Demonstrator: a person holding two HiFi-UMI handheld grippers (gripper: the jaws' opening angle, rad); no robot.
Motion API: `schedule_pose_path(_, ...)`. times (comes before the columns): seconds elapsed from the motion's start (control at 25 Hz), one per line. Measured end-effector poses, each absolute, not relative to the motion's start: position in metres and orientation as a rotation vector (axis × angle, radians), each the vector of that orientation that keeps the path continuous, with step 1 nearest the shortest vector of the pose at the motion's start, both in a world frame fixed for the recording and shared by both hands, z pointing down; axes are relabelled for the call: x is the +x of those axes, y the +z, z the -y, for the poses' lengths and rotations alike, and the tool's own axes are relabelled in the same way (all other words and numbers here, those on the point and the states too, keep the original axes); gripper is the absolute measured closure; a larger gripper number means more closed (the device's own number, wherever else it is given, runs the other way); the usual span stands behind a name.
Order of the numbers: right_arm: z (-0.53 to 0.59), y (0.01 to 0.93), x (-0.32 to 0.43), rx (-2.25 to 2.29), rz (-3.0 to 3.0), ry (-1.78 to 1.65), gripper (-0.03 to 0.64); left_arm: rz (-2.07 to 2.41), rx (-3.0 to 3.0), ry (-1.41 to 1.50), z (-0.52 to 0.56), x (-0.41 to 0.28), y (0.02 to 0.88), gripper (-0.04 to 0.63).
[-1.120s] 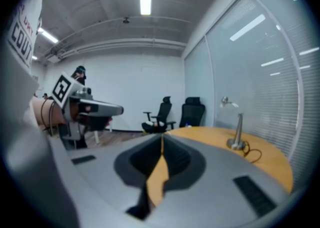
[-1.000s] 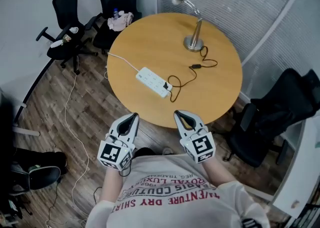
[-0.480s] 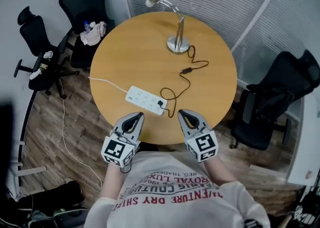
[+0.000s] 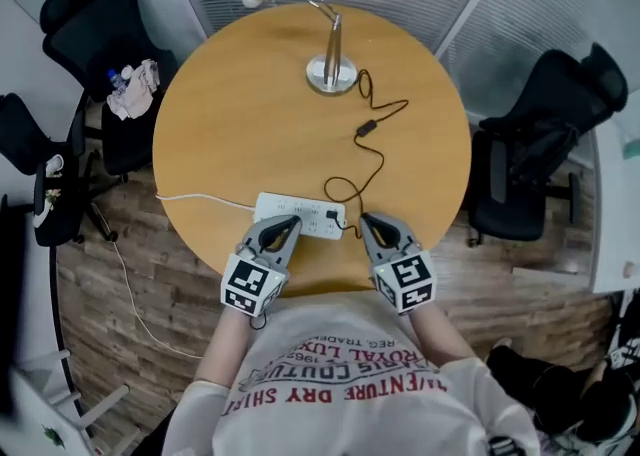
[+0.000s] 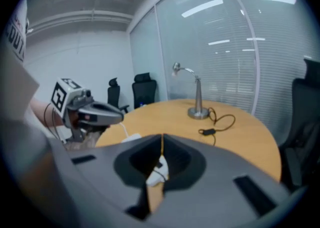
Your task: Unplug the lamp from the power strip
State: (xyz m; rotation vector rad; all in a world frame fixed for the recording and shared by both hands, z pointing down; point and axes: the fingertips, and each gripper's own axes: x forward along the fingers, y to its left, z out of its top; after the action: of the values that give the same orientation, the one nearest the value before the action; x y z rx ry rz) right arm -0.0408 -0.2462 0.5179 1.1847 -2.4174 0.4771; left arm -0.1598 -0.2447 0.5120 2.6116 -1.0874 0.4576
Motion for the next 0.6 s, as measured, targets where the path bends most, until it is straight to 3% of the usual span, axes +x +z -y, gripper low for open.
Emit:
schedule_pose_path(0.32, 0.239, 0.541, -0.07, 1.136, 2.337, 0.525, 0.574, 0.759, 2.625, 0.714, 0.254, -0.145, 0.603, 0.568)
schedule_pose_path(0.4, 0.238, 0.546, -0.076, 1.096, 2.32, 0.498, 0.472, 0.7, 2.62, 0.781, 0.255, -0.139, 0.623, 0.568)
schedule_pose_path(0.6, 0.232, 0.577, -0.088, 0.951, 2.218, 0.46, 0.433, 0.63, 2.547, 0.989, 0.252, -0.132, 0.661, 0.568)
